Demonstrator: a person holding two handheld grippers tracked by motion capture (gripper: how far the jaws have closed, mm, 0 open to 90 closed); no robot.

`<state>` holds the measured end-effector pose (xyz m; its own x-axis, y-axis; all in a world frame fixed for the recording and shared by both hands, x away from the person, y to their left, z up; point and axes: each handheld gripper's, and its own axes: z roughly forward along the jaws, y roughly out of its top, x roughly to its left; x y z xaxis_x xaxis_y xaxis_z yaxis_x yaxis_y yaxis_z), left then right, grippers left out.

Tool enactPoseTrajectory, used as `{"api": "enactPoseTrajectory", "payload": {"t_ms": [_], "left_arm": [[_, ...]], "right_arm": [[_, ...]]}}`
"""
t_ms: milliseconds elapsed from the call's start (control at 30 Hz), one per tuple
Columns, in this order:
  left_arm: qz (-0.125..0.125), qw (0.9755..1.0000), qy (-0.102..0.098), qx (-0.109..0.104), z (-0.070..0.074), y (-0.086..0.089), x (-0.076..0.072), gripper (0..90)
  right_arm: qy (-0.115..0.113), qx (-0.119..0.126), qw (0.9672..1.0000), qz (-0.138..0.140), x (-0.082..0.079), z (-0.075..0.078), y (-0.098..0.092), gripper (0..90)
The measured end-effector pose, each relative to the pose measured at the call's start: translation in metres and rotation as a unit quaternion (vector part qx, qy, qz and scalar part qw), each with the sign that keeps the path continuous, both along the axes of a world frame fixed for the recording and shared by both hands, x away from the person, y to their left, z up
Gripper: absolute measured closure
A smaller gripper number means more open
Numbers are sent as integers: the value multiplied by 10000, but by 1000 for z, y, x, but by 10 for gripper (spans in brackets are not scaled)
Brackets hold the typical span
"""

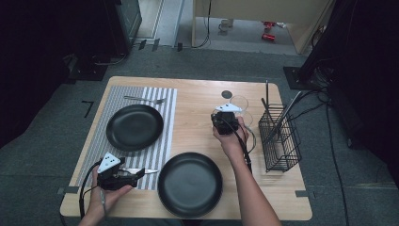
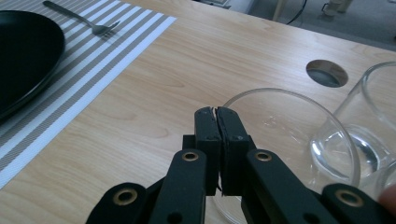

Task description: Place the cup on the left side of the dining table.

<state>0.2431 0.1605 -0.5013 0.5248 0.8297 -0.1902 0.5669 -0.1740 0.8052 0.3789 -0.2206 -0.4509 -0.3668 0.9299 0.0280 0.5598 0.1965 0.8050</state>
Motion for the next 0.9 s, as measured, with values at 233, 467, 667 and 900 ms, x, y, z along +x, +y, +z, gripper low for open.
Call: {"api": "enactPoseTrajectory", "payload": {"t_ms": [233, 467, 667, 900], "left_arm": [[-6, 10000, -22, 33, 0, 0, 0, 40], [-30, 10000, -70, 23, 1, 0, -1, 40], [-42, 10000, -84, 24, 1, -1, -1, 39], [-75, 10000, -40, 21, -1, -3, -1, 39]], "right_arm": [[14, 118, 9995, 285, -18, -1, 5, 881], [-27, 106, 9984, 550, -34, 0, 3, 731], [-237, 87, 9987, 438, -37, 5, -4, 422], [-342, -468, 9983, -29, -28, -5, -6, 96]]}}
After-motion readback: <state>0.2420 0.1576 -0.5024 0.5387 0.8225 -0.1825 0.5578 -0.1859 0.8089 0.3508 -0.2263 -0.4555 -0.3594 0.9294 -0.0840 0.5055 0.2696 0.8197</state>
